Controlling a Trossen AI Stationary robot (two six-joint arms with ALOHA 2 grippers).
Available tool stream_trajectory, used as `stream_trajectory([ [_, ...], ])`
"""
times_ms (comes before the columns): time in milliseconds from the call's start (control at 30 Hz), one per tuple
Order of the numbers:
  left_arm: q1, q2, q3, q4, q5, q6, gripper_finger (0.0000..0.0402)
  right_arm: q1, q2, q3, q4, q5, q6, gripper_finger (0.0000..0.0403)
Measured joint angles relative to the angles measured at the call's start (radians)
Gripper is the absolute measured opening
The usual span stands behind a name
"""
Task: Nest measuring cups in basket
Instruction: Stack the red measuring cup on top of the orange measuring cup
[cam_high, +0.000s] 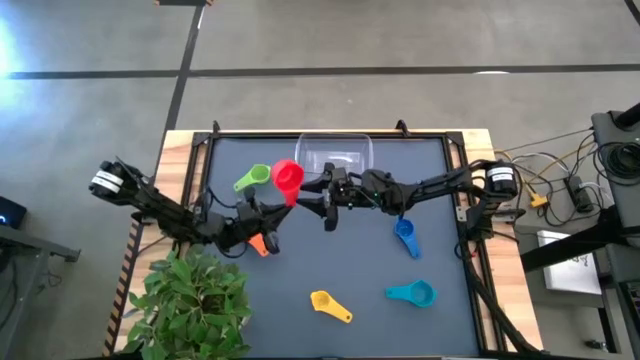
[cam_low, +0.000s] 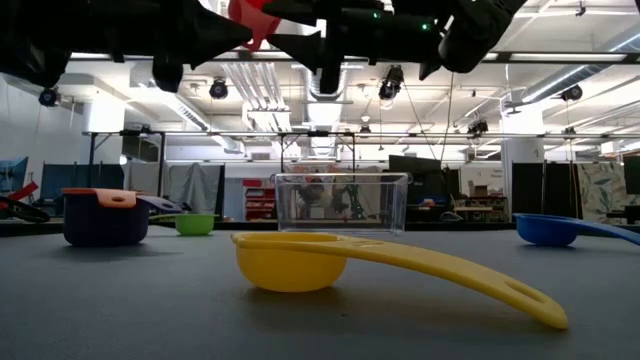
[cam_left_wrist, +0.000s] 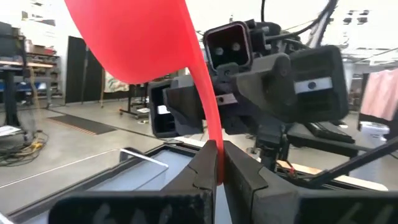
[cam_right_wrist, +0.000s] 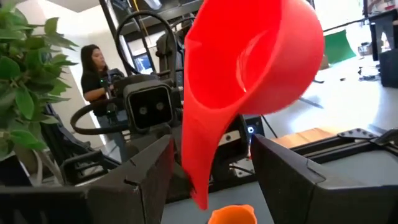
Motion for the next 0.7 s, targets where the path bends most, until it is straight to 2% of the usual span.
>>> stream_trajectory([
  [133, 0.000, 0.000, 0.002, 0.000, 0.018, 0.000, 0.0000, 0.000, 0.001, 0.009, -0.007, -0.009, 0.000, 0.0201],
  [233, 0.000, 0.000, 0.001, 0.000, 0.018, 0.000, 0.0000, -0.001, 0.001, 0.022, -0.023, -0.045, -0.011, 0.0185],
  [367, 0.000, 0.000, 0.001, -0.001, 0.018, 0.000, 0.0000, 0.000, 0.001, 0.047, -0.100, -0.058, -0.036, 0.0133],
  [567, 0.001, 0.000, 0.001, -0.009, 0.018, -0.001, 0.0000, -0.001, 0.001, 0.076, -0.156, -0.114, -0.082, 0.0024],
  [700, 0.000, 0.000, 0.000, -0.010, 0.020, -0.002, 0.0000, 0.000, 0.001, 0.080, -0.164, -0.126, -0.084, 0.0012],
])
